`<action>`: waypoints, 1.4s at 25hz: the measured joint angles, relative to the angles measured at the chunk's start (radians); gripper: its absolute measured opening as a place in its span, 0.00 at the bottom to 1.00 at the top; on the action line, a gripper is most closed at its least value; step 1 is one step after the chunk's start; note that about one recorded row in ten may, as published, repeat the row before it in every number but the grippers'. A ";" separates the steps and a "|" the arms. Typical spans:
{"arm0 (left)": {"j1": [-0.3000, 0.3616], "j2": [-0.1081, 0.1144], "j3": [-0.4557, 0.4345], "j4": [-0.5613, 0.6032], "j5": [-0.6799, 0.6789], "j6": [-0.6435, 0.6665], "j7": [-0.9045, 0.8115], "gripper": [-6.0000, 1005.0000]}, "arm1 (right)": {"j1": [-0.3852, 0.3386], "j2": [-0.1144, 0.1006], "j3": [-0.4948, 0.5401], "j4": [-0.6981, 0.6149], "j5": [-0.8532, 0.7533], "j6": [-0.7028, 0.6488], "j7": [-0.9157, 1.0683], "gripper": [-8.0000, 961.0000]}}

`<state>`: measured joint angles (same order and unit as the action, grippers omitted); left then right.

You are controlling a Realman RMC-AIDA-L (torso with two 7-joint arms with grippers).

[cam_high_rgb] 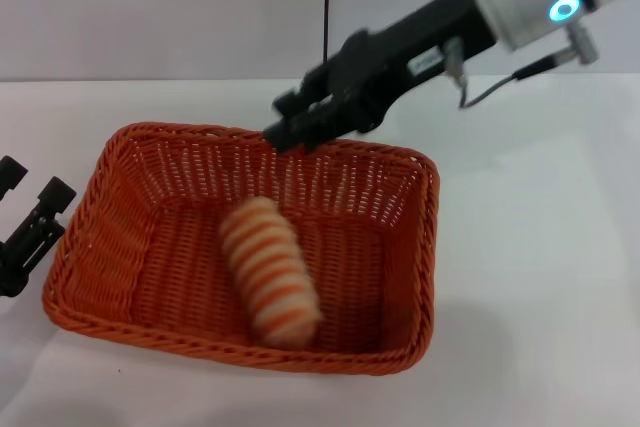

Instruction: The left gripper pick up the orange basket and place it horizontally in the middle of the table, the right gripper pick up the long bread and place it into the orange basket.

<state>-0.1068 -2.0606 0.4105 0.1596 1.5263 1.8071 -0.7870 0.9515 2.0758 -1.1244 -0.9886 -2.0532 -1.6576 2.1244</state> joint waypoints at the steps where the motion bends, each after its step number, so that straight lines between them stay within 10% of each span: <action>1: 0.001 0.000 0.000 0.000 0.000 0.000 0.000 0.75 | -0.012 -0.001 0.004 -0.027 0.000 -0.001 0.000 0.35; 14: 0.033 0.002 -0.027 0.007 -0.007 0.010 0.003 0.75 | -0.528 0.000 0.194 -0.495 0.260 0.075 -0.103 0.71; 20: 0.036 0.002 -0.059 0.008 -0.008 0.012 0.001 0.75 | -0.685 -0.001 0.371 -0.186 0.518 0.087 -0.427 0.74; 35: 0.075 -0.002 -0.144 -0.004 -0.008 0.012 0.052 0.75 | -0.697 -0.001 0.673 0.489 0.737 0.034 -1.158 0.74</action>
<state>-0.0317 -2.0622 0.2666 0.1554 1.5186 1.8191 -0.7346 0.2540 2.0751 -0.4513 -0.5000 -1.3163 -1.6232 0.9664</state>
